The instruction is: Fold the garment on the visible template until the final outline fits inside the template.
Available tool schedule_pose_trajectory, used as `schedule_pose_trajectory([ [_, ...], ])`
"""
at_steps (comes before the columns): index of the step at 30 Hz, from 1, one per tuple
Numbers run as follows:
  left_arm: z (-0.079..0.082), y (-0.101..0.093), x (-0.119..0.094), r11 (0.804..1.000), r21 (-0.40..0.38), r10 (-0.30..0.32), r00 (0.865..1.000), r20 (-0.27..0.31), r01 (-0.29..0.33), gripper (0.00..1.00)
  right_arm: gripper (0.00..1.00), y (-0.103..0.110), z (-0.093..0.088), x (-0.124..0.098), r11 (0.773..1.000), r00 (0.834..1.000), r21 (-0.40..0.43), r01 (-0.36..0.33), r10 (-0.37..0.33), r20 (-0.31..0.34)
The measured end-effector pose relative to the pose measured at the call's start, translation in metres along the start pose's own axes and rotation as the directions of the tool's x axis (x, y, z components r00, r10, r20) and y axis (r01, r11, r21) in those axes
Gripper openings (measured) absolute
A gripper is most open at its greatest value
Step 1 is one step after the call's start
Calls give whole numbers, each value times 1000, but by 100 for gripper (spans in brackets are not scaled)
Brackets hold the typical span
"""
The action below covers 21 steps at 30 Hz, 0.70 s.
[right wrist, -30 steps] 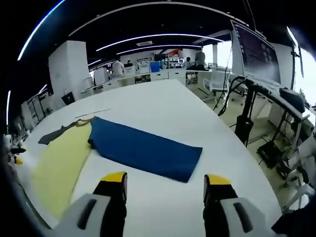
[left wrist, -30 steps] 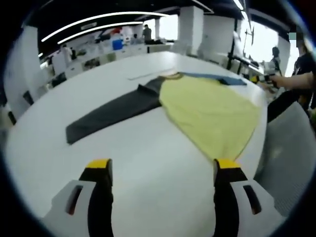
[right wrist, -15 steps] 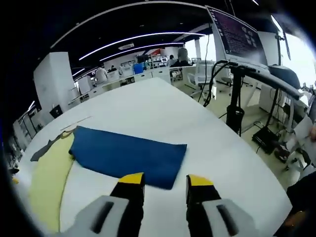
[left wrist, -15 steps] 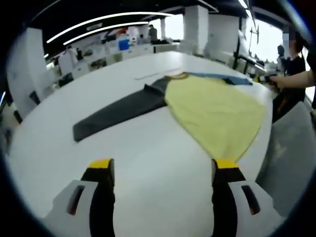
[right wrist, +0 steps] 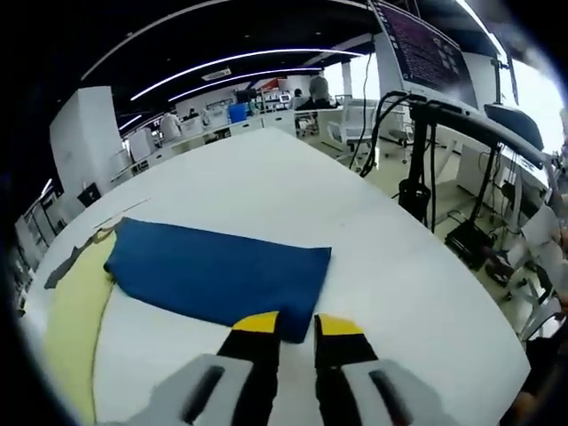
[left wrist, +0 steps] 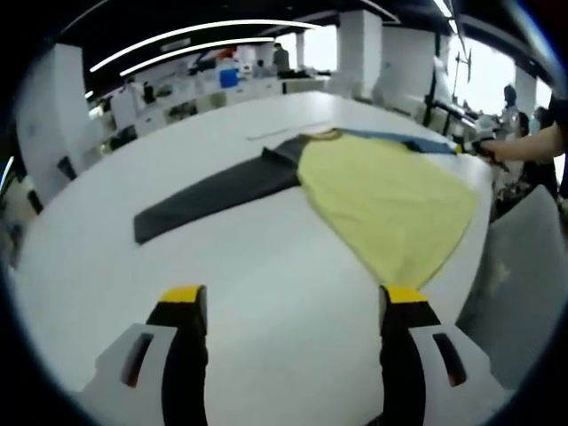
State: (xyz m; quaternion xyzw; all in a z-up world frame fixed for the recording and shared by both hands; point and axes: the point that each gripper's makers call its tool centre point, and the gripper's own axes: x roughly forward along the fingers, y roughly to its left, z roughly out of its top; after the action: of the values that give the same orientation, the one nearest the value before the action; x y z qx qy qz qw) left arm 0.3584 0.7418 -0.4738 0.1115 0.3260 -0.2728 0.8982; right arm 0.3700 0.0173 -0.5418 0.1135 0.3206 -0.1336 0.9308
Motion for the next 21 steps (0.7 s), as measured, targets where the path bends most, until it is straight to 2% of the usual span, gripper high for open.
schedule_pose_trajectory([
  [3,-1,3,2,1000,-2,-3,1000,3,3,75,1,3,-1,1,999,1000,-39,4,-4,-17],
  [8,-4,4,5,1000,-8,-7,1000,-2,7,74,0,2,0,2,1000,1000,-15,-7,7,-21],
  [12,-2,3,5,1000,-22,0,1000,16,1,73,0,2,7,2,999,1000,-36,-12,12,-21],
  [18,1,0,7,999,-36,-1,999,34,2,72,0,11,31,-10,998,999,-62,-33,33,-2],
  [21,4,-2,5,999,-51,1,999,53,2,72,0,24,48,-14,992,998,-116,-55,57,14],
])
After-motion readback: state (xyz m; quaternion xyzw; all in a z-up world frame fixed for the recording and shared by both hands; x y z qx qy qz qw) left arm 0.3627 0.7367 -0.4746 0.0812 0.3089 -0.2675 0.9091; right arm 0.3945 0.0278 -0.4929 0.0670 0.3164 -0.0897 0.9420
